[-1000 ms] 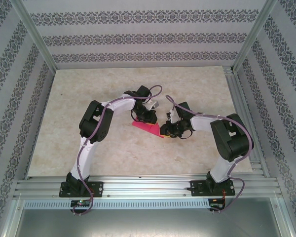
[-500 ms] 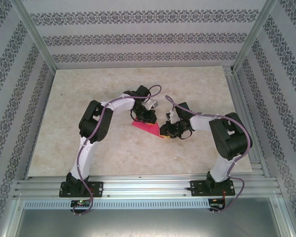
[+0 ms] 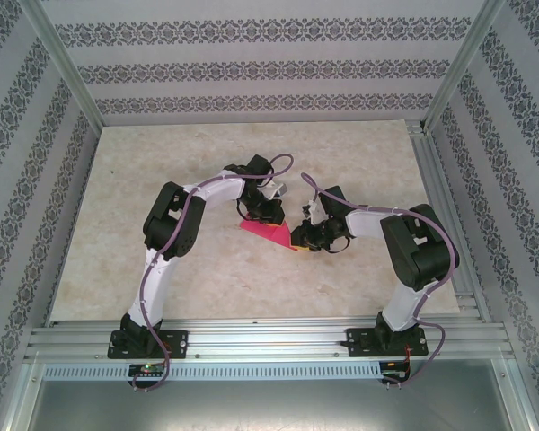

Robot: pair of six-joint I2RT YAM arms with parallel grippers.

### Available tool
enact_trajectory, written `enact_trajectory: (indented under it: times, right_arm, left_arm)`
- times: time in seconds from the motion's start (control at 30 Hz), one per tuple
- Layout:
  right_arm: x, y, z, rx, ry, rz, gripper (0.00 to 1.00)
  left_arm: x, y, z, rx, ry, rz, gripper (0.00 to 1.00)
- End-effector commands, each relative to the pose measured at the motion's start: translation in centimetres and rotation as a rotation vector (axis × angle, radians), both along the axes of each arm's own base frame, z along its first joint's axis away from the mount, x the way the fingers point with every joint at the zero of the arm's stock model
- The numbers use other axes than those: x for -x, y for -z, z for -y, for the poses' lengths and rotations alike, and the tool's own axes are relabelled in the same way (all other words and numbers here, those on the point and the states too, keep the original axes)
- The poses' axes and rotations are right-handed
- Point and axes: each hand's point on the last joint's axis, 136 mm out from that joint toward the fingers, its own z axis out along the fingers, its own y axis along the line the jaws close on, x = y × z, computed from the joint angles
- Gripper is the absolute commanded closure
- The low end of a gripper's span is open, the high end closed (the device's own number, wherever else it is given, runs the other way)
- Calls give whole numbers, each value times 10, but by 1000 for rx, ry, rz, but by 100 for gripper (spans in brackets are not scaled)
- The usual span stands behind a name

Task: Fold a paper plane with a square sheet of paper (pick it up from the middle)
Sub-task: Third fold the triangle at the center of the table.

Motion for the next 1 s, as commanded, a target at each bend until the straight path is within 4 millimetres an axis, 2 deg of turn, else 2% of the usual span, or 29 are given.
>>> enact_trajectory:
  times: [0.0,0.1,0.27,0.43,0.63,0.97]
  right_arm:
    - [13,17,8,20,22,-82,77]
    - [12,11,6,-2,25,-73,77]
    - [20,24,15,45,18,-106,80]
    - [19,12,12,22,14,-91,85]
    - [28,17,17,42,7,-109,84]
    - [35,15,25,65,-3,-113,83]
  left_arm:
    - [-3,20,-19,-72,-16,-12,87]
    - [-2,21,-21,-78,-15,-15,87]
    - [-2,23,-22,-85,-16,-15,88]
    - [-2,22,-21,-82,-13,-16,87]
    - [-2,22,-21,-81,-13,-15,87]
    - [-2,21,-20,-76,-12,-18,87]
